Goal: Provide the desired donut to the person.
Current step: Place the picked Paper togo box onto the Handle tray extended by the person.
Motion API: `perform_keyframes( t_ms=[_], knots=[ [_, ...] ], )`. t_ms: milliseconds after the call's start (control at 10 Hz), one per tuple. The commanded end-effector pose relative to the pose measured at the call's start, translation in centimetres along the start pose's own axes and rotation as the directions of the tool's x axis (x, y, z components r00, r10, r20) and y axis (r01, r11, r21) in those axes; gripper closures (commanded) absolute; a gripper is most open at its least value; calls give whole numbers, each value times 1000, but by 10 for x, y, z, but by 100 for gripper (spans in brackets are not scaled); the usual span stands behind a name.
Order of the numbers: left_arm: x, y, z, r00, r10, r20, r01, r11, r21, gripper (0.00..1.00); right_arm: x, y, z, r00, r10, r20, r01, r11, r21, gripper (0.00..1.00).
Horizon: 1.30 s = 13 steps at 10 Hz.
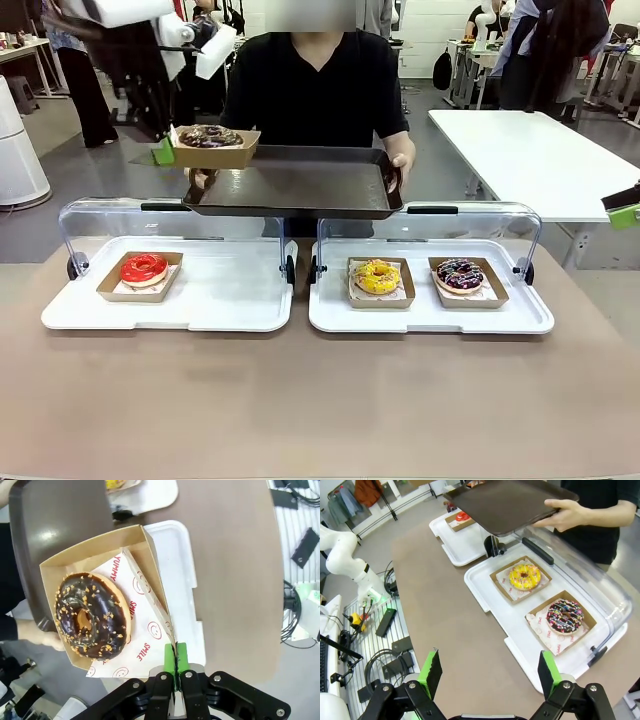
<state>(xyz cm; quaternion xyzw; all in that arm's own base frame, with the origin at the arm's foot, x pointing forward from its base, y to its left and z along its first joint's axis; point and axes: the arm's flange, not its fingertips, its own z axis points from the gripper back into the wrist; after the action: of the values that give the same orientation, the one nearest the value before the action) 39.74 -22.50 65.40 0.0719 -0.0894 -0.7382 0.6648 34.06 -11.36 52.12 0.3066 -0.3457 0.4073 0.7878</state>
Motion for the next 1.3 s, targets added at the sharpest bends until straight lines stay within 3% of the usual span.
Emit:
perform_keyframes(
  t_ms=[0,200,600,1200],
  knots=[
    [5,35,-17,1000,9,-15,-9,1000,16,99,1,-2,0,999,12,31,-12,1000,10,0],
    [1,78,-33,1000,3,-20,-4,1000,-12,99,1,-2,0,999,12,31,-12,1000,10,0],
    [-12,126,-75,1000,14,-18,-15,999,-30,99,1,-2,0,999,12,31,-12,1000,10,0],
    [-26,150,-108,999,26,30,-23,996,-91,99,1,-2,0,999,12,31,-12,1000,10,0]
  ],
)
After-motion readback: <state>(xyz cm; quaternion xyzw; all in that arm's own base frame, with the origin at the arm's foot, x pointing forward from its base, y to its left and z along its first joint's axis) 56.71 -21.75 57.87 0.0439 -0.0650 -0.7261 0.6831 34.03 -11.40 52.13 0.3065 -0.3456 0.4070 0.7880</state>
